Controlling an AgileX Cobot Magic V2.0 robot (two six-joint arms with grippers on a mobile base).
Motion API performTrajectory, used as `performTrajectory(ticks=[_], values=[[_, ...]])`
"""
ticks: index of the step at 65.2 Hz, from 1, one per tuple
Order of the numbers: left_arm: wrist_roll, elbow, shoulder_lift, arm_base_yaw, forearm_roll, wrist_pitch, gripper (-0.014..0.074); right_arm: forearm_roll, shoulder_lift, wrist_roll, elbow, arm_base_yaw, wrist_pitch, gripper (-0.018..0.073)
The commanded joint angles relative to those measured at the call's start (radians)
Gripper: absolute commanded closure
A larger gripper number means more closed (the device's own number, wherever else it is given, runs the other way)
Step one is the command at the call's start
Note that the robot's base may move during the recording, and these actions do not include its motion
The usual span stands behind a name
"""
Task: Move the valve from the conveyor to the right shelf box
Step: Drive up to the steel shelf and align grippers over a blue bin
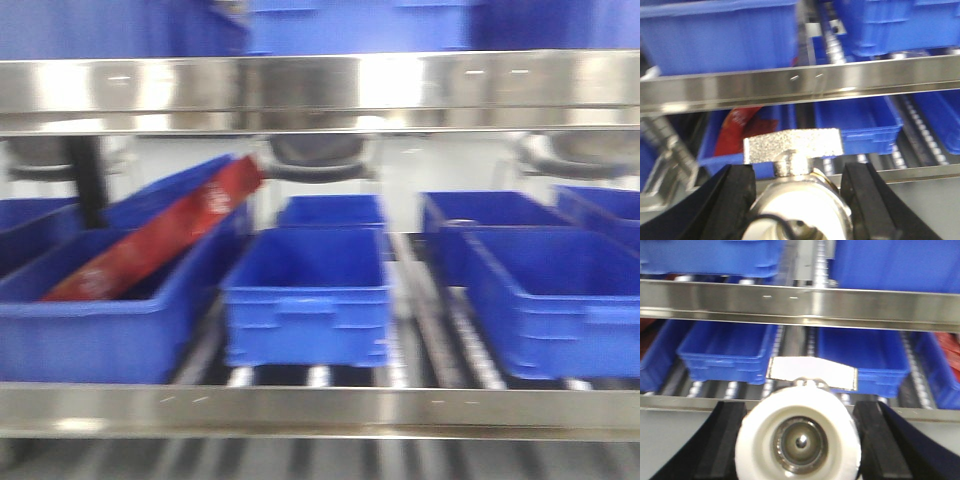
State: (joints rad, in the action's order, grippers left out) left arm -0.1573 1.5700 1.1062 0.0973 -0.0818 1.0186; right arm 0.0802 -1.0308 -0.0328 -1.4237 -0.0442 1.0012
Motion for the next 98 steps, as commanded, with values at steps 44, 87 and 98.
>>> performTrajectory(ticks=[44, 87, 98], values=[[0.003, 0.011, -0.012, -0.005, -0.012, -0.049, 0.0707, -0.007, 0.014, -0.001, -0.016, 0.001, -0.074, 0.0712], [0.003, 0.011, -0.012, -0.005, -0.012, -0.049, 0.0707, -0.007, 0.014, -0.001, -0.016, 0.001, -0.074, 0.0712], [0.003, 0.011, -0.012, -0.005, -0.012, -0.049, 0.0707, -0.007, 0.014, -0.001, -0.016, 0.001, -0.074, 0.0712]])
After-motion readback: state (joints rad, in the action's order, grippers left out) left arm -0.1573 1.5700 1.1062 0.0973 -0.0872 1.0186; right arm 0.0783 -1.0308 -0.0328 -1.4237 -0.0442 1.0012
